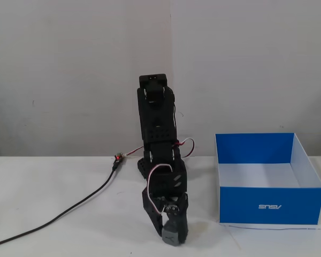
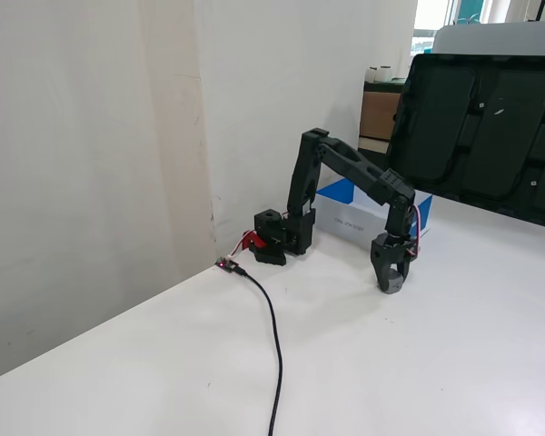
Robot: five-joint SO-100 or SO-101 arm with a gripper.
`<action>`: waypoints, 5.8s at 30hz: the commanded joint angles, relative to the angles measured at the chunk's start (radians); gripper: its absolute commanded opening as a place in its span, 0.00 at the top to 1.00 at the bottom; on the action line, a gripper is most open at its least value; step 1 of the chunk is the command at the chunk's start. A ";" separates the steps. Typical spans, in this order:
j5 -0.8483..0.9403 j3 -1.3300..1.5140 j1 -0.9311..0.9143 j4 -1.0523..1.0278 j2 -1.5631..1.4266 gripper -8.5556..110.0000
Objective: Pick the gray block and keep it in the box.
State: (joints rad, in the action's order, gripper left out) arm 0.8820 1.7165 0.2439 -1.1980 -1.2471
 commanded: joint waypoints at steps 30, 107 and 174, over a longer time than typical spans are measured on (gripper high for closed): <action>-0.353 -0.617 0.262 -0.419 -0.238 0.91; -0.627 0.144 -0.129 -0.118 -0.709 0.93; -0.917 1.321 -0.235 0.075 -2.181 0.93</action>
State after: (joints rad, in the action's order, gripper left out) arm -0.0291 3.0342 0.0061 -1.1213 -3.3103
